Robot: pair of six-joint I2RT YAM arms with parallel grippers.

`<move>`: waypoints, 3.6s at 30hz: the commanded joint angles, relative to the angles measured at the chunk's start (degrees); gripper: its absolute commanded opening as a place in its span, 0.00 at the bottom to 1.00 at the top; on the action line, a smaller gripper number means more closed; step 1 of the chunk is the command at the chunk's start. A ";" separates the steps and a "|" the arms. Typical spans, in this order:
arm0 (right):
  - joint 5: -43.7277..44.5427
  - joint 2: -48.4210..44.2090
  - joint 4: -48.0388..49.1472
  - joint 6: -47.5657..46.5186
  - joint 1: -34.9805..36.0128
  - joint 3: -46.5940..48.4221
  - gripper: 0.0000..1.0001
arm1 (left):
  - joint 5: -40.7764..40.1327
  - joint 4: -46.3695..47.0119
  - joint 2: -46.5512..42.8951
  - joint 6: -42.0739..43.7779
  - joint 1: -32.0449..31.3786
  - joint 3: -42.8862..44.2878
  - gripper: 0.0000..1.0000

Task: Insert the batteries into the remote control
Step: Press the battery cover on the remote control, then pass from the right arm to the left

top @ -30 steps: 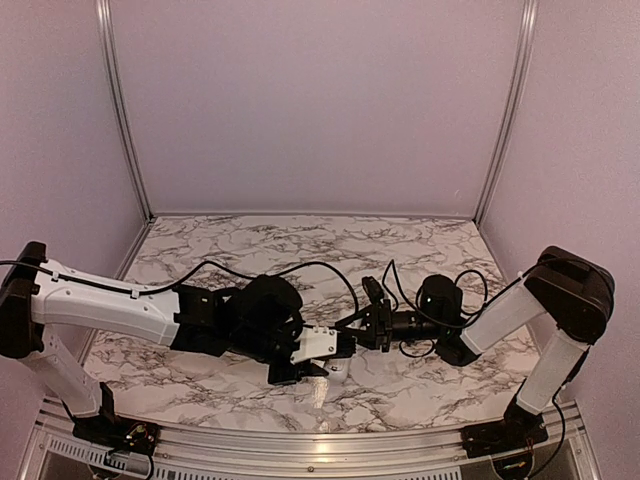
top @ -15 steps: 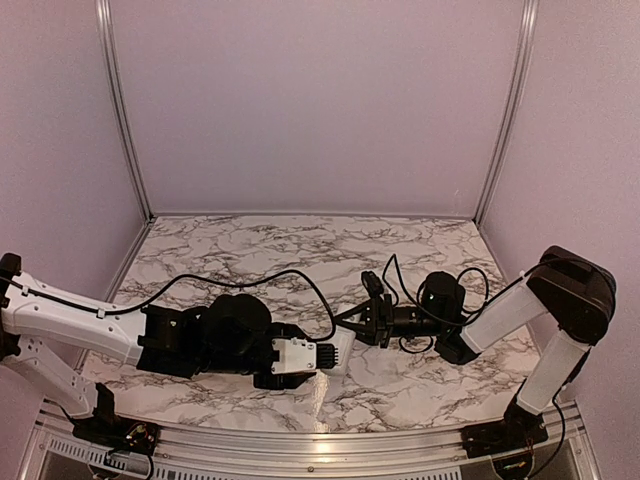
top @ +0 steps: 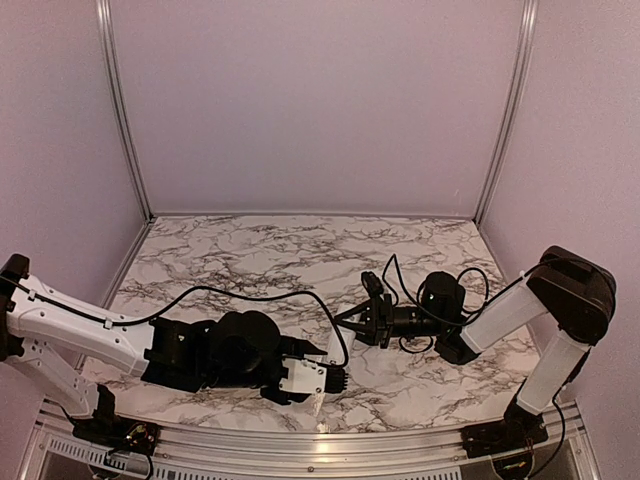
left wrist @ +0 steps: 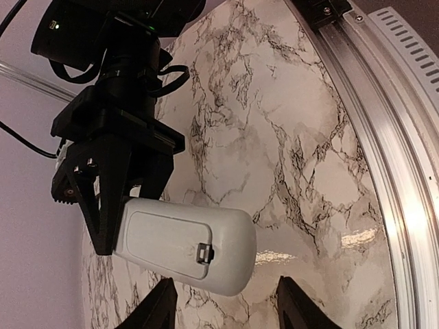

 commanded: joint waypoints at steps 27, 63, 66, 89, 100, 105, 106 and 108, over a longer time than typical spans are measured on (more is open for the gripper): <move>-0.67 -1.03 6.09 3.00 1.01 0.91 0.00 | 3.33 -1.91 5.69 1.07 -0.30 3.87 0.26; 1.49 -1.15 -2.37 -8.17 0.57 0.88 0.00 | -3.10 5.03 -4.01 -11.61 0.58 0.59 0.65; 2.78 -2.69 -4.08 -10.57 0.30 1.12 0.00 | -8.48 5.75 -4.75 -23.04 3.02 0.41 0.82; 19.07 -15.72 -34.90 -28.71 -0.46 12.81 0.00 | -5.35 -7.27 10.68 -53.83 9.97 17.27 0.87; 19.79 -15.00 -36.02 -28.61 0.30 14.31 0.03 | -6.61 -12.93 18.24 -55.09 9.96 24.92 0.70; 19.62 -15.84 -36.31 -28.79 0.30 14.41 0.08 | -7.03 -13.05 18.34 -56.09 10.34 24.85 0.64; 19.53 -16.08 -36.31 -28.88 0.29 14.42 0.08 | -6.91 -13.20 18.43 -56.26 10.50 24.85 0.63; 19.16 -16.63 -36.06 -29.07 0.21 14.34 0.10 | -6.65 -13.00 18.34 -57.01 10.93 24.55 0.57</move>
